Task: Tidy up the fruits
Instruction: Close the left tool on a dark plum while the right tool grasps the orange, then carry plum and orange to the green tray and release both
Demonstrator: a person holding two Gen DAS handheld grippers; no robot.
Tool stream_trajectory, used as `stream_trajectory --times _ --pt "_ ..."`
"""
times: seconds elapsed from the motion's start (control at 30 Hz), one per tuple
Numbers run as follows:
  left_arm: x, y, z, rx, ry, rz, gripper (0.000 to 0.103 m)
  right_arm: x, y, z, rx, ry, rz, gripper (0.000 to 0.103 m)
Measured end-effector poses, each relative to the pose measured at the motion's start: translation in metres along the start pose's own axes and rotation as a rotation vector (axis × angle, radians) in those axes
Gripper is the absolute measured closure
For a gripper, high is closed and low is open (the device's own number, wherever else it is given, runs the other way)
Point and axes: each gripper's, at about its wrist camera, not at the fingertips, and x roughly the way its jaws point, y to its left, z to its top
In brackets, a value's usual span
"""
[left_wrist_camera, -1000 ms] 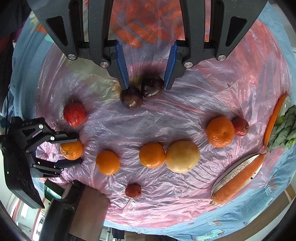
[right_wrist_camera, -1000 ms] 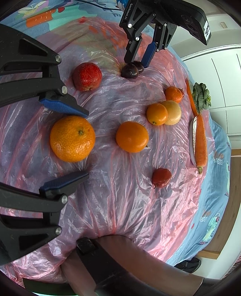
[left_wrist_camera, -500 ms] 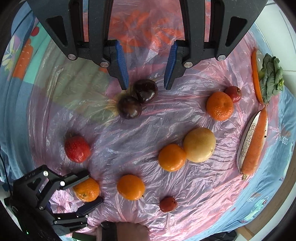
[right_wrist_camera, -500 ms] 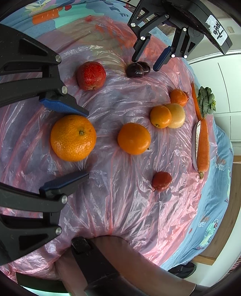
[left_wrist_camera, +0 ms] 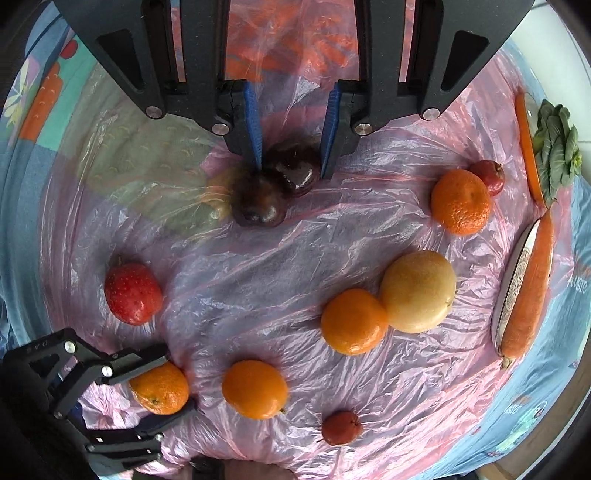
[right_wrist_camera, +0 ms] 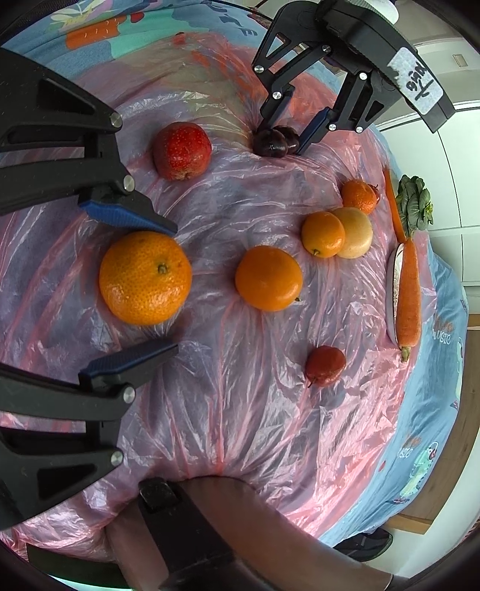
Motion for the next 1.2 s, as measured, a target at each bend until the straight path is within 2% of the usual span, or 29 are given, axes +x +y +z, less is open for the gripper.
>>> stream_trajectory --times 0.07,0.4,0.67,0.8,1.0,1.2 --pt "-0.001 0.005 -0.002 -0.045 -0.024 -0.015 0.078 0.001 0.000 0.001 0.005 -0.003 0.007 0.026" --pt "-0.008 0.036 -0.033 -0.310 -0.124 -0.047 0.078 0.000 -0.005 0.000 0.055 -0.015 0.032 0.027" --pt "-0.029 0.054 -0.082 -0.530 -0.209 0.009 0.078 -0.012 -0.006 0.000 0.095 -0.049 0.028 0.027" --pt "-0.051 0.042 -0.093 -0.623 -0.234 0.050 0.078 -0.025 -0.003 0.000 0.106 -0.075 0.024 0.027" --pt "-0.081 0.021 -0.094 -0.685 -0.263 0.106 0.078 -0.052 0.005 -0.004 0.114 -0.109 0.041 0.027" --pt "-0.109 -0.005 -0.087 -0.715 -0.323 0.099 0.078 -0.087 0.002 -0.023 0.140 -0.131 0.046 0.027"
